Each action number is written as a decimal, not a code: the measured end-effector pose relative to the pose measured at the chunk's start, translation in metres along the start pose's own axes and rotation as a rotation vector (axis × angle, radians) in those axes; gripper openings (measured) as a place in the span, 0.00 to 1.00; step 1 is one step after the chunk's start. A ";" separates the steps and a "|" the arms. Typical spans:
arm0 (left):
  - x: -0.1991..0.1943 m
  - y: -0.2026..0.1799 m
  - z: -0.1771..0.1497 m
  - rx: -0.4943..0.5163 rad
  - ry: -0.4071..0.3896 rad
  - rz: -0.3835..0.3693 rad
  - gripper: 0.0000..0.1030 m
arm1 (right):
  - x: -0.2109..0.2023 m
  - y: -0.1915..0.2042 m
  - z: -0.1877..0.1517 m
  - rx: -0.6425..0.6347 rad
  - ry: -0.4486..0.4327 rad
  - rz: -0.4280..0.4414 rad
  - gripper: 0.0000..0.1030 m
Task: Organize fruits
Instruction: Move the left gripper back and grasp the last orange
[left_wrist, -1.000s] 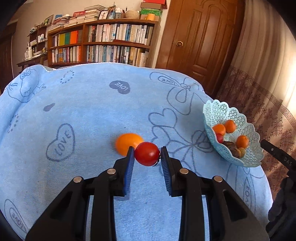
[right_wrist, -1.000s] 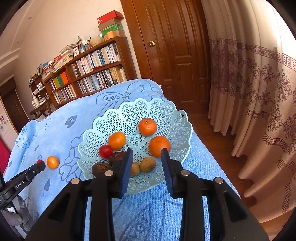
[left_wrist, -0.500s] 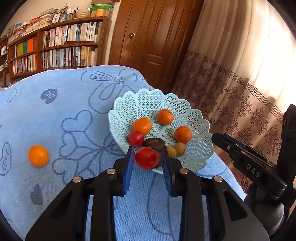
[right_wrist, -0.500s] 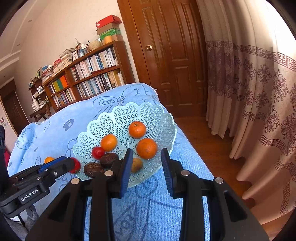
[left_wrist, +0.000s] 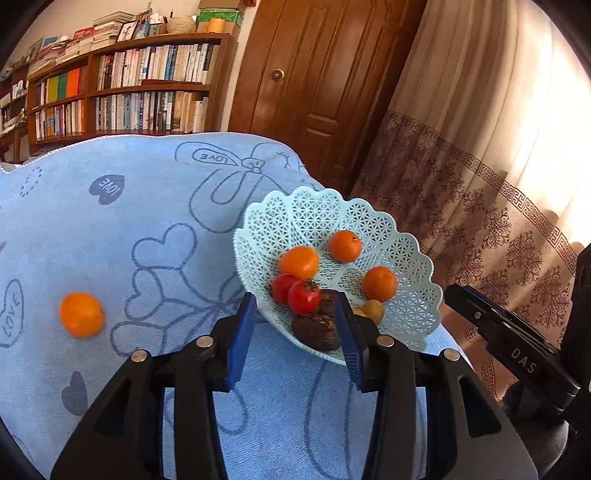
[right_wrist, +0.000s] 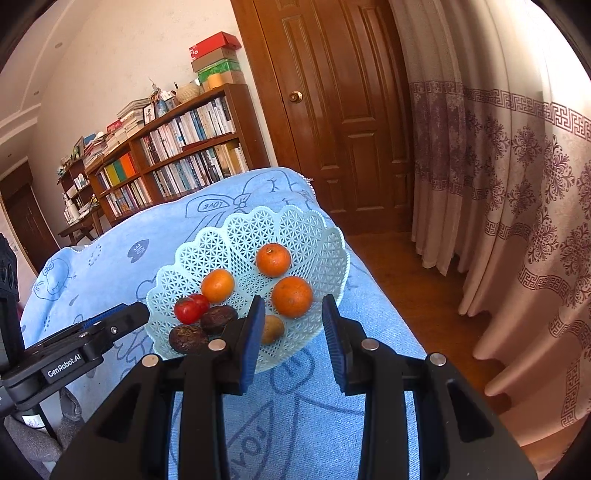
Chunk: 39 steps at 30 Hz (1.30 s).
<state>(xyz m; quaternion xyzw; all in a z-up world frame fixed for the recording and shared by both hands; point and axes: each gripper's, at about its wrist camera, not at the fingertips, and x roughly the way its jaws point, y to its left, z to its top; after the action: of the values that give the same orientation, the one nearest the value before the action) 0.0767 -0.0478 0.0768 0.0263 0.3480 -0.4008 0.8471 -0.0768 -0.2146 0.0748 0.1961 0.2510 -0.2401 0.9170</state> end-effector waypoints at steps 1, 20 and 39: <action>-0.001 0.005 0.000 -0.003 -0.005 0.019 0.45 | 0.000 0.002 -0.001 -0.004 0.002 0.007 0.32; -0.015 0.116 -0.001 -0.180 -0.023 0.327 0.57 | 0.001 0.010 -0.006 0.002 0.010 0.040 0.44; -0.003 0.128 -0.005 -0.187 0.009 0.420 0.80 | 0.004 0.004 -0.008 0.023 -0.005 0.014 0.65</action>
<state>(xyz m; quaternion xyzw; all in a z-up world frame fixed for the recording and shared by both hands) 0.1616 0.0424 0.0449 0.0213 0.3746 -0.1815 0.9090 -0.0743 -0.2092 0.0669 0.2078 0.2448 -0.2368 0.9170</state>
